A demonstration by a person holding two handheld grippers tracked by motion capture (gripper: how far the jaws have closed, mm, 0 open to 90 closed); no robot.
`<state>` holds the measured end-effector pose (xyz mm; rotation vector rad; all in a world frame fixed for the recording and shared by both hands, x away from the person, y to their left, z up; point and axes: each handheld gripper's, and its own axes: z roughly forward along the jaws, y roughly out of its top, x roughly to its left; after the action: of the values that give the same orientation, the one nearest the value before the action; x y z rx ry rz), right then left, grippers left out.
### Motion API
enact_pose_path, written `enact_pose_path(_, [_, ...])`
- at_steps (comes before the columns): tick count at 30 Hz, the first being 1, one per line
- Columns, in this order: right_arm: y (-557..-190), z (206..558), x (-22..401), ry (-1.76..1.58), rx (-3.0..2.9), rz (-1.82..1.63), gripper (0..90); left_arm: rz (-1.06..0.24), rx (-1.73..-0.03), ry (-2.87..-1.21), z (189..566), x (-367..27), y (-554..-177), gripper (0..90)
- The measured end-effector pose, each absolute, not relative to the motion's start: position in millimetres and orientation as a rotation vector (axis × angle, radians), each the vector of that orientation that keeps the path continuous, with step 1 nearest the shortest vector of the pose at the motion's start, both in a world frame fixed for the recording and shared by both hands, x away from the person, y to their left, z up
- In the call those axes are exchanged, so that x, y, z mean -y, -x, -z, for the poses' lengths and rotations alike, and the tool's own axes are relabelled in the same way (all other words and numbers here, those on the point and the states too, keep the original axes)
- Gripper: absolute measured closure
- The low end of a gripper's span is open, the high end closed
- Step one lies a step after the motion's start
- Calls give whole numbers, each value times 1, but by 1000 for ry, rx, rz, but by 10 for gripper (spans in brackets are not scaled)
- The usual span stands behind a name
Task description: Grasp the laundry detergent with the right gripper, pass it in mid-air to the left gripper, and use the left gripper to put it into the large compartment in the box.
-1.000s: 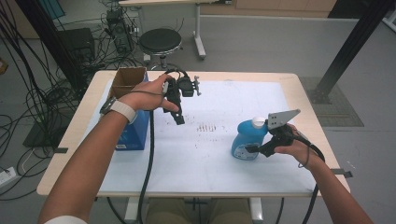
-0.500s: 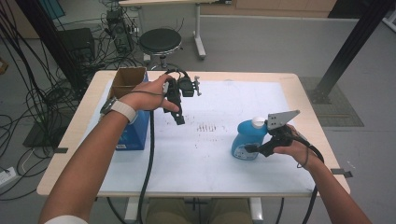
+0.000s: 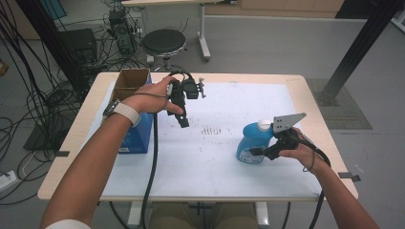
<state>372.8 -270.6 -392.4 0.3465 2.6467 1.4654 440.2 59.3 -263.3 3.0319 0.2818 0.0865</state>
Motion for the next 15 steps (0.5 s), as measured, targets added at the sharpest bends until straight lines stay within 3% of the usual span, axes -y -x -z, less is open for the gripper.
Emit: enact_pose_path(15, [-372,393,269,-333,-2642,-1469,290,-88,-283,-3031,263,-60,-440,118])
